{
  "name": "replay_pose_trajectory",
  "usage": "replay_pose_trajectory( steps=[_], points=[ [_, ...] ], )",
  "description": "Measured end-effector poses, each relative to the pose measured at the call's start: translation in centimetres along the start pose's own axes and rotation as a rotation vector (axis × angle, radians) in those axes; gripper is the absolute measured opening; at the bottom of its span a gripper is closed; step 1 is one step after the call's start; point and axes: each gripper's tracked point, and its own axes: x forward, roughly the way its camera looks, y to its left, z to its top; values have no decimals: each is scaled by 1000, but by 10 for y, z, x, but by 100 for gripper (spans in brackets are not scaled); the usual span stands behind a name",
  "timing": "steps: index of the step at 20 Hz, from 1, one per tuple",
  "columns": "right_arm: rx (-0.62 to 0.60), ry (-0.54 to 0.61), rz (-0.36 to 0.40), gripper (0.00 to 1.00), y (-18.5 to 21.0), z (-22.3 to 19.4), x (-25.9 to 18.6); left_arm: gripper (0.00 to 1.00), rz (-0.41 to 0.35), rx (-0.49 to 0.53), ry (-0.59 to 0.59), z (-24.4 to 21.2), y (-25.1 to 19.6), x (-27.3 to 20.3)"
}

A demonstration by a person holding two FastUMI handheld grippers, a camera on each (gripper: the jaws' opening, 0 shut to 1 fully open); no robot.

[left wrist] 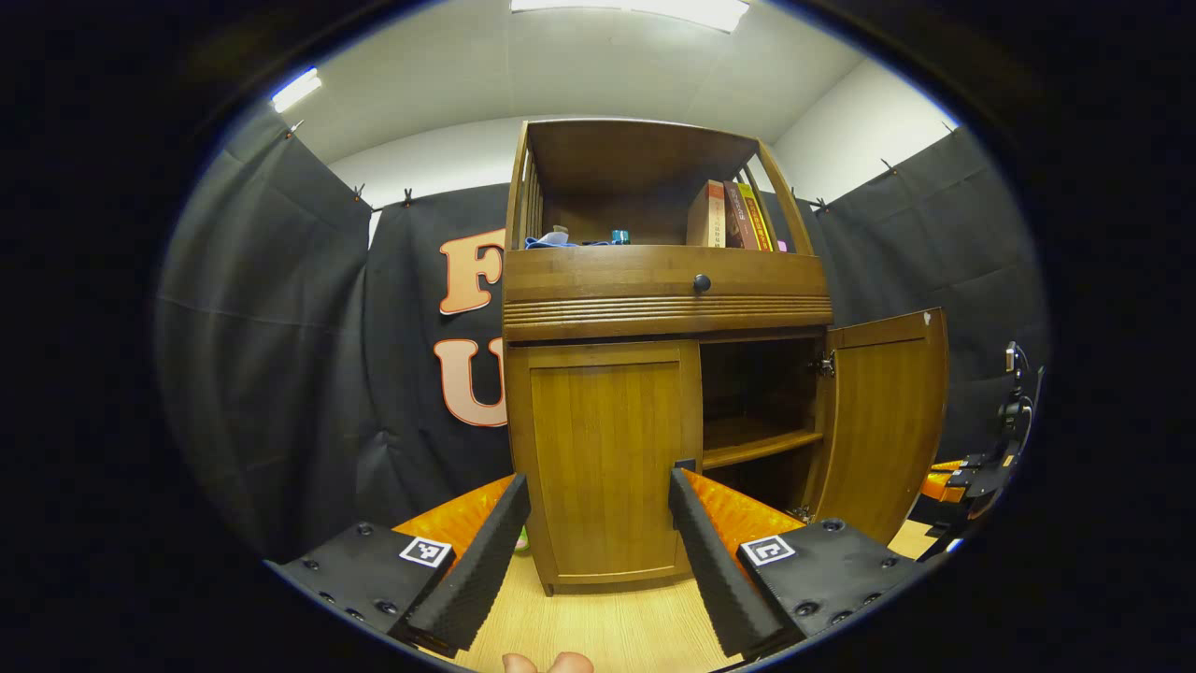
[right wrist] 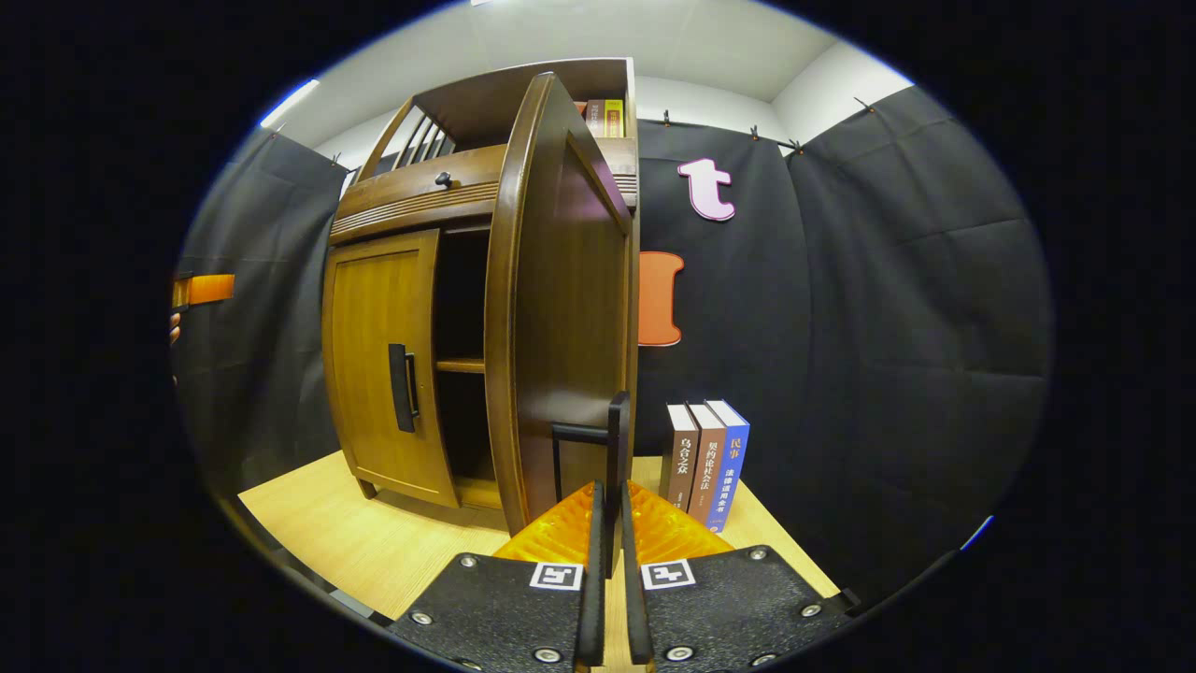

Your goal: Open the right door of the double-door shoe cabinet with the right hand, and open the left door with the left hand.

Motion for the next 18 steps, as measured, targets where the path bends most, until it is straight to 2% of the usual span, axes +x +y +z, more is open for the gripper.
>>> replay_pose_trajectory(
  steps=[4,5,6,13,18],
  points=[
    [12,-2,-16,9,-18,-1,0,96,1,-4,-7,0,-2,6],
    [16,-5,-20,17,-22,-1,0,96,1,-5,-7,-2,-3,8],
    [23,-8,-25,6,-27,-1,0,95,1,-6,-5,-4,-3,11],
    [68,-17,-28,5,-48,-3,6,99,19,-19,-2,-17,-7,34],
    [103,-23,-22,5,-54,-4,8,95,17,-37,3,-30,-15,52]
  ],
)
